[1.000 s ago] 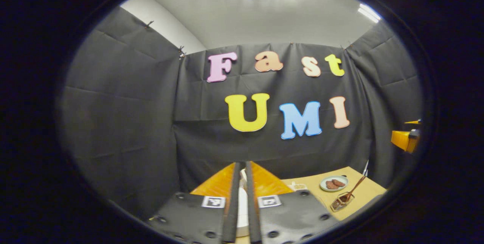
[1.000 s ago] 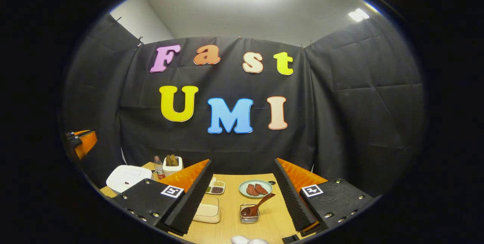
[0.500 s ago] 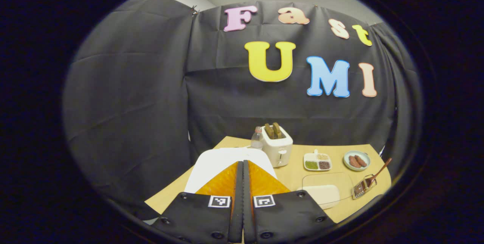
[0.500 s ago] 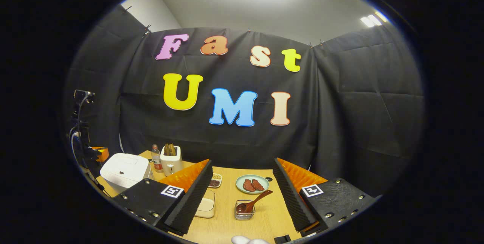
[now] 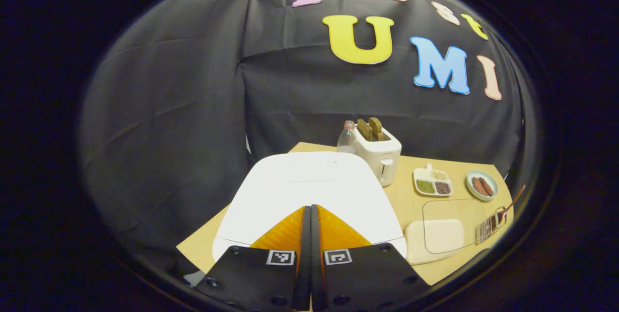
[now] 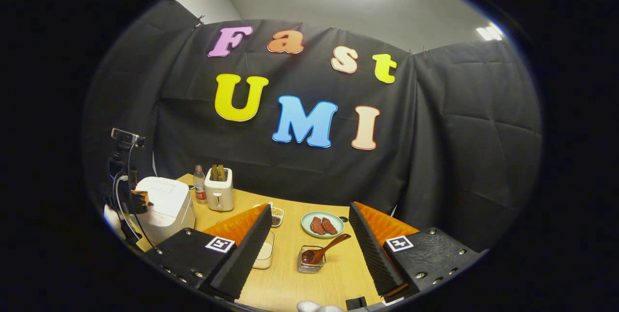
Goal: Close the left gripper, press the button to open the rice cooker; take a wooden spoon from the chopstick holder with the right hand, scoop a spoonful of rice and pour it into the rice cooker, then put the wooden spoon back into the chopstick holder.
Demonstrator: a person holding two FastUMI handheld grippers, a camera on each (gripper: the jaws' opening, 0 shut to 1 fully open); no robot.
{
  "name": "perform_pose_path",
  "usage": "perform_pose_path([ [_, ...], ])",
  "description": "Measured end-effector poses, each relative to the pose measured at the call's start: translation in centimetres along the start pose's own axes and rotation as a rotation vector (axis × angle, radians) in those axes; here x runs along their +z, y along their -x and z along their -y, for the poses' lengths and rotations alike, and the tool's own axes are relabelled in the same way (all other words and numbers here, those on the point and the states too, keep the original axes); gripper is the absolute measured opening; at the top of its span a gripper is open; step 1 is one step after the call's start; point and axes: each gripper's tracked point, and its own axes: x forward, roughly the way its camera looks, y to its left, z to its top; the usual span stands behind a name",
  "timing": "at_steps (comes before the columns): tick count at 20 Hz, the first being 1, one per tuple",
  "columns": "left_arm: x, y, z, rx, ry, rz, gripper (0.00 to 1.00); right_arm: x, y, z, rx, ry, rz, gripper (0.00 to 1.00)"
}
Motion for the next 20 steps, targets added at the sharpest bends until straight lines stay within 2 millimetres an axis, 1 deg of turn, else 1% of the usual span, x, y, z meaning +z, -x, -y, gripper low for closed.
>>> perform_pose_path([
  [2, -0.6, -0.4, -0.5, 0.017, -0.015, -0.01, 0.08, 0.0, -0.1, -0.1, 0.003, 0.003, 0.001, 0.98],
  [3, -1.1, -0.4, -0.4, 0.016, -0.017, -0.024, 0.09, 0.0, -0.2, -0.1, 0.002, 0.005, 0.003, 0.98],
  [8, -1.3, -0.3, -0.5, 0.025, -0.02, -0.039, 0.08, -0.4, -0.5, -0.2, 0.011, -0.015, -0.014, 0.98],
  [9, -2.1, -0.3, -0.5, 0.026, -0.014, -0.072, 0.08, -0.6, -0.5, -0.4, 0.015, -0.017, -0.018, 0.98],
  [10, -1.7, 0.1, -0.5, 0.027, -0.015, -0.055, 0.08, -0.6, -0.5, -0.4, 0.017, -0.019, -0.021, 0.98],
  [11, -2.0, -0.5, -0.6, 0.031, -0.025, -0.068, 0.09, -0.7, -0.6, -0.4, 0.022, -0.024, -0.023, 0.98],
  [13, -2.2, -0.3, -0.7, 0.032, -0.011, -0.085, 0.08, -0.6, -0.6, -0.6, 0.027, -0.033, -0.024, 0.98],
  [15, -2.0, -0.3, -0.4, 0.02, 0.012, -0.098, 0.09, -0.7, -0.5, -0.7, 0.032, -0.036, -0.024, 0.98],
  [18, -1.5, -0.6, -0.6, 0.023, -0.019, -0.067, 0.08, -0.8, -0.3, -0.5, 0.033, -0.03, -0.014, 0.98],
  [19, -0.5, -0.5, -0.8, 0.028, -0.038, -0.01, 0.08, -0.6, -0.2, -0.2, 0.025, -0.027, -0.003, 0.98],
  [20, 1.4, -0.4, -1.4, 0.065, -0.061, 0.07, 0.08, -0.5, -0.1, -0.1, 0.021, -0.027, 0.009, 0.98],
])
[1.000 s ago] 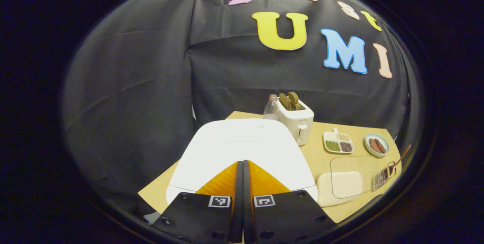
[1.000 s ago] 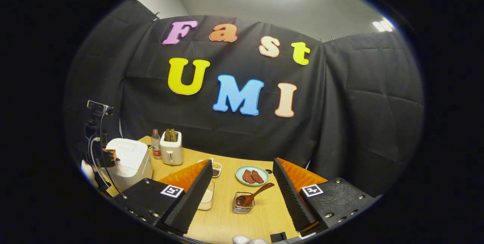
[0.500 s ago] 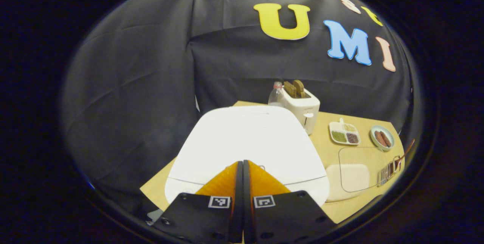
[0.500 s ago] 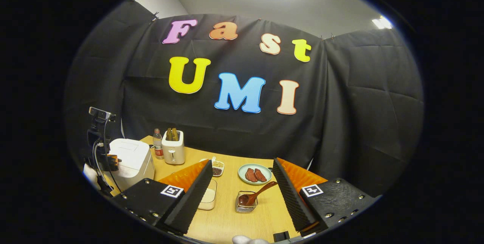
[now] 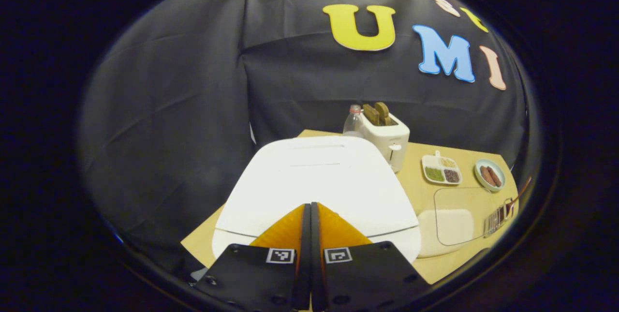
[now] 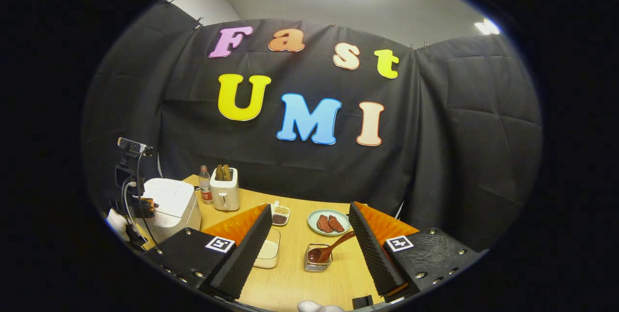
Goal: Close the left gripper, press the button to open the rice cooker; take a wooden spoon from the chopstick holder with the right hand, scoop a spoonful of rice and pour it into the rice cooker, then put the wooden spoon back into the chopstick holder.
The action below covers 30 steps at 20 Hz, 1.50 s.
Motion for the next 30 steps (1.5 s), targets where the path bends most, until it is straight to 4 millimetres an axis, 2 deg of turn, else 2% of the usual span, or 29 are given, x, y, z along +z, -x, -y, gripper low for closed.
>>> perform_pose_path([
  [2, 4.9, 1.3, -0.7, 0.037, -0.021, 0.183, 0.09, 0.6, 0.4, 0.1, 0.0, -0.006, 0.035, 0.98],
  [3, 7.7, 2.9, -0.9, 0.044, -0.018, 0.284, 0.08, 0.8, 0.6, 0.0, 0.001, -0.007, 0.054, 0.98],
  [5, 11.5, 6.2, -1.0, 0.043, -0.003, 0.401, 0.08, 0.9, 0.9, 0.1, 0.001, -0.004, 0.079, 0.98],
  [8, 15.6, 10.8, -0.4, 0.003, 0.018, 0.502, 0.09, 1.4, 1.0, 0.5, -0.005, -0.007, 0.092, 0.98],
  [11, 17.5, 13.9, 0.6, -0.047, 0.006, 0.542, 0.08, 1.8, 0.9, 0.8, -0.015, -0.029, 0.106, 0.98],
  [15, 17.9, 16.8, 1.6, -0.113, 0.01, 0.513, 0.1, 2.2, 0.8, 1.5, -0.034, -0.044, 0.123, 0.98],
  [19, 18.0, 20.5, 2.1, -0.186, 0.0, 0.53, 0.13, 1.3, 0.5, 2.3, -0.05, -0.069, 0.119, 0.98],
  [20, 18.2, 21.6, 2.6, -0.21, -0.014, 0.546, 0.32, 1.1, 0.4, 2.3, -0.052, -0.079, 0.118, 0.98],
  [21, 18.2, 22.5, 2.8, -0.228, -0.022, 0.562, 0.45, 0.8, 0.4, 2.4, -0.054, -0.091, 0.116, 0.98],
  [22, 18.3, 23.4, 2.8, -0.24, -0.025, 0.575, 0.63, 0.4, 0.5, 2.6, -0.059, -0.105, 0.114, 0.98],
  [24, 18.6, 25.2, 2.1, -0.229, -0.038, 0.616, 1.0, -0.8, 0.1, 2.9, -0.068, -0.127, 0.095, 0.98],
  [26, 17.8, 26.2, 2.3, -0.237, -0.049, 0.617, 0.94, -2.4, -0.3, 3.2, -0.079, -0.147, 0.068, 0.98],
  [27, 17.4, 26.2, 2.4, -0.24, -0.042, 0.607, 1.0, -3.2, -0.6, 3.4, -0.085, -0.155, 0.053, 0.98],
  [28, 17.1, 26.2, 2.4, -0.249, -0.027, 0.592, 0.98, -4.1, -1.0, 3.5, -0.09, -0.162, 0.038, 0.98],
  [30, 16.2, 25.8, 2.2, -0.247, -0.003, 0.562, 0.99, -6.4, -2.0, 4.1, -0.104, -0.177, 0.007, 0.98],
])
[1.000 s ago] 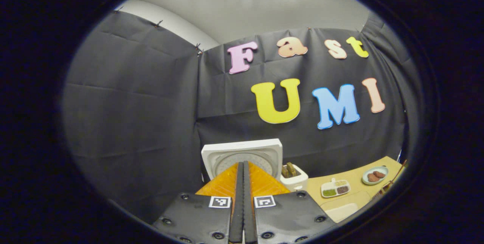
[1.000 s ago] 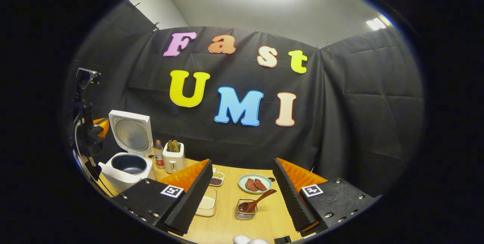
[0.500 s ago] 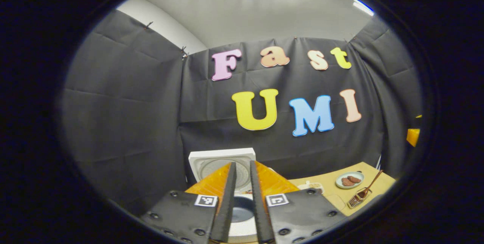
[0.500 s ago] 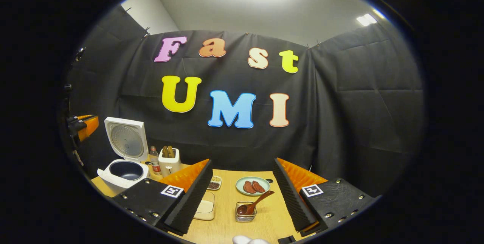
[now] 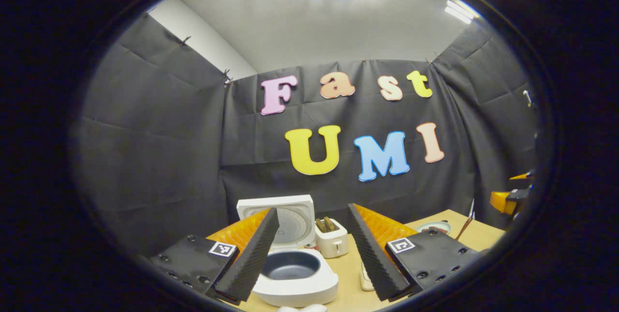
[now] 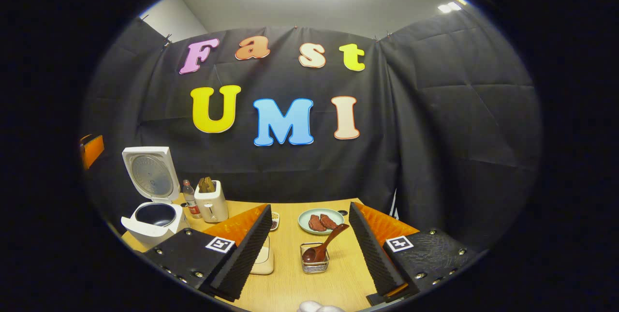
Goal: Close the left gripper, press the button to open the rice cooker; take a wooden spoon from the chopstick holder with the right hand, scoop a spoonful of rice and pour it into the rice cooker, then put the wooden spoon back into the chopstick holder.
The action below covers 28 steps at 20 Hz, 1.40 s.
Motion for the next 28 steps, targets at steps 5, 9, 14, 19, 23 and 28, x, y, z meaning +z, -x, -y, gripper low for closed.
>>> perform_pose_path([
  [5, -1.9, -0.8, 0.0, 0.01, 0.014, -0.041, 0.94, -7.8, -5.7, 2.3, -0.017, -0.089, -0.105, 0.98],
  [9, -3.4, -1.2, 0.5, 0.019, 0.008, -0.07, 0.94, -12.3, -11.5, 3.1, -0.044, -0.145, -0.16, 0.98],
  [14, -4.5, -2.4, 1.1, 0.032, 0.004, -0.096, 1.0, -16.6, -18.5, 4.1, -0.073, -0.192, -0.214, 0.98],
  [19, -5.8, -3.7, 1.2, 0.055, -0.005, -0.123, 1.0, -19.5, -24.0, 5.6, -0.105, -0.268, -0.259, 0.98],
  [23, -6.9, -4.2, 1.5, 0.063, -0.013, -0.147, 1.0, -20.2, -25.5, 5.9, -0.096, -0.3, -0.279, 0.78],
  [28, -6.4, -4.3, 1.6, 0.064, -0.011, -0.137, 1.0, -20.4, -25.3, 4.1, -0.009, -0.305, -0.284, 0.25],
])
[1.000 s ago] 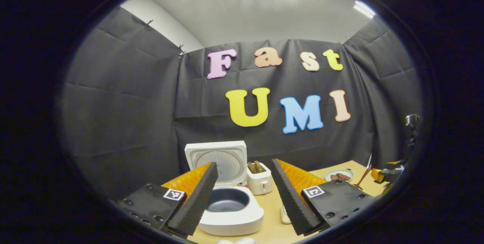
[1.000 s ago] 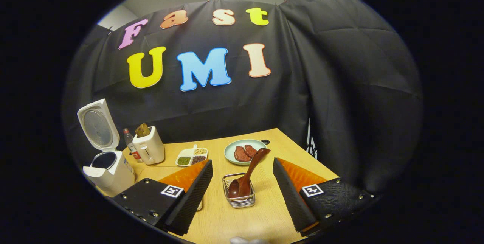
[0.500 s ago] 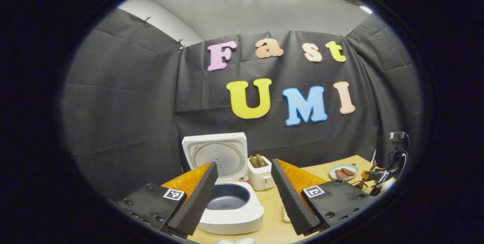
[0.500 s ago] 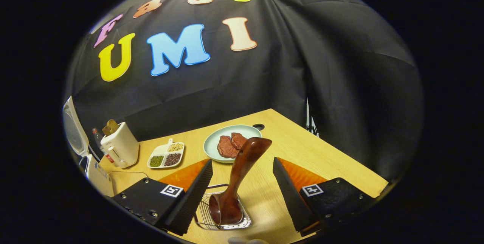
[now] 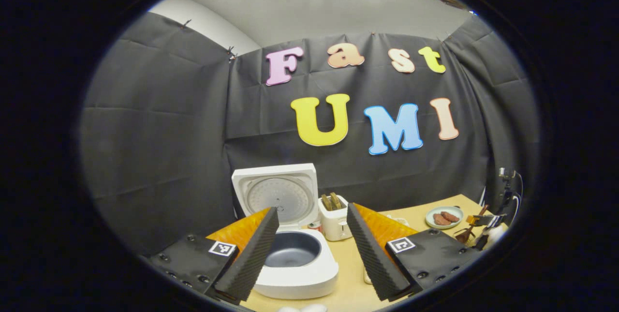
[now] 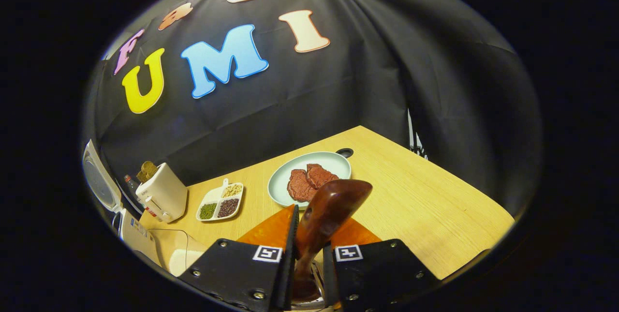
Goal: Close the left gripper, press the button to open the rice cooker; take a wooden spoon from the chopstick holder with the right hand, scoop a spoonful of rice and pour it into the rice cooker, then put the wooden spoon back into the chopstick holder.
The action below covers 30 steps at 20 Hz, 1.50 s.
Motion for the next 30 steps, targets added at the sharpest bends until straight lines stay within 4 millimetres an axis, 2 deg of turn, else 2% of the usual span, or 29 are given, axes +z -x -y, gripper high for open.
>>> perform_pose_path([
  [1, 0.0, -0.1, 0.0, -0.001, 0.0, 0.002, 1.0, 0.3, 0.3, 0.2, 0.005, 0.008, 0.0, 0.3],
  [5, -0.4, 0.0, -0.6, 0.004, 0.0, 0.002, 1.0, 0.9, 1.6, -0.1, 0.017, 0.063, 0.026, 0.3],
  [8, -0.9, 0.0, -1.3, 0.009, 0.01, -0.004, 1.0, 2.6, 2.5, -0.3, 0.007, 0.054, 0.065, 0.3],
  [11, -0.9, 0.3, -2.4, 0.022, 0.013, 0.005, 0.98, 4.4, 4.2, -1.9, 0.023, 0.07, 0.102, 0.3],
  [12, -1.0, 0.4, -2.7, 0.026, 0.016, 0.004, 1.0, 5.1, 4.9, -2.7, 0.036, 0.088, 0.118, 0.3],
  [18, -1.6, 1.0, -5.0, 0.048, 0.049, 0.008, 0.99, 11.7, 9.1, -9.0, 0.108, 0.197, 0.247, 0.3],
  [22, -2.4, 1.6, -6.3, 0.063, 0.065, 0.007, 0.99, 13.9, 12.2, -14.8, 0.187, 0.262, 0.283, 0.31],
  [24, -2.8, 1.8, -7.1, 0.075, 0.087, 0.004, 1.0, 14.3, 13.4, -18.2, 0.236, 0.287, 0.296, 0.3],
  [26, -3.0, 2.2, -7.9, 0.09, 0.09, 0.003, 0.97, 13.5, 14.1, -21.4, 0.293, 0.295, 0.285, 0.31],
  [29, -3.3, 2.6, -9.1, 0.111, 0.097, 0.004, 0.95, 11.5, 14.8, -26.4, 0.383, 0.305, 0.273, 0.3],
  [30, -3.7, 2.7, -9.4, 0.115, 0.102, -0.001, 1.0, 9.9, 14.7, -27.8, 0.401, 0.31, 0.244, 0.31],
])
